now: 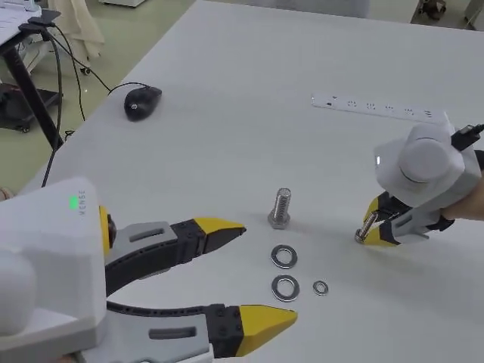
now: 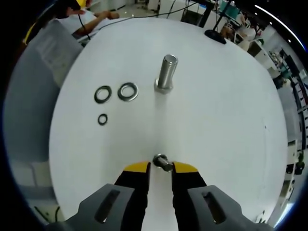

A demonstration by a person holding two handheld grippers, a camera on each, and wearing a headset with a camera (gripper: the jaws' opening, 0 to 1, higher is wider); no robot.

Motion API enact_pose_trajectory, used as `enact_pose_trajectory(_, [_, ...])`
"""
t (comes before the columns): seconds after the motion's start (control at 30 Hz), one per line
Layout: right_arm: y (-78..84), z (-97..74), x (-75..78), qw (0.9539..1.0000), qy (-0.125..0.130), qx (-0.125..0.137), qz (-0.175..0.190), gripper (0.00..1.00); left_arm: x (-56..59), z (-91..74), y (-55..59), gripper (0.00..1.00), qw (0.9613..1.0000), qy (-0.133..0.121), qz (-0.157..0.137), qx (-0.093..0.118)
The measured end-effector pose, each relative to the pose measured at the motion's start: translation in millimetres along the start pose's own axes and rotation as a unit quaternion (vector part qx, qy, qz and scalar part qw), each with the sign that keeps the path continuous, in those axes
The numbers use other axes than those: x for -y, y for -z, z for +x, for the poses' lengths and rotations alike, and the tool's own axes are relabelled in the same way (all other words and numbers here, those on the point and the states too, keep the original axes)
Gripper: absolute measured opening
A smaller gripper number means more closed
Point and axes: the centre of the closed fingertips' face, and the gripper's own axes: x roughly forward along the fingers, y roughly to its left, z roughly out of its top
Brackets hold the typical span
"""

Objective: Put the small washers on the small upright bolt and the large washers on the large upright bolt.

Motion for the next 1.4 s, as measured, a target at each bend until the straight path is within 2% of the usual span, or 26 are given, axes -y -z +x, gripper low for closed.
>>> enact_pose_trajectory(0.2, [9.2, -8.0, -2.5, 0.9999, 0.008, -0.006, 0.007, 0.19, 4.0, -0.1, -2.5, 0.53, 0.9999, 0.004, 0.010, -0.002])
enact_pose_trajectory(0.43, [9.1, -17.8, -25.6, 0.9999, 0.005, -0.006, 0.009, 0.19, 9.0, -3.1, -5.8, 0.53, 0.9998, 0.006, 0.018, 0.002])
enact_pose_trajectory(0.77, [-12.5, -15.9, -49.8, 0.9999, -0.007, 0.007, -0.004, 0.19, 17.9, -11.6, -9.9, 0.53, 0.9995, 0.005, 0.031, 0.007])
enact_pose_trajectory(1.03, [-29.9, -1.9, -70.5, 0.9991, -0.029, 0.007, -0.029, 0.19, 18.8, -18.8, -11.8, 0.53, 0.9994, -0.006, 0.033, 0.012])
enact_pose_trajectory(1.4, [-51.2, 12.7, -87.9, 0.9976, -0.049, 0.015, -0.047, 0.19, 21.1, -21.8, -13.8, 0.53, 0.9992, -0.013, 0.033, 0.018])
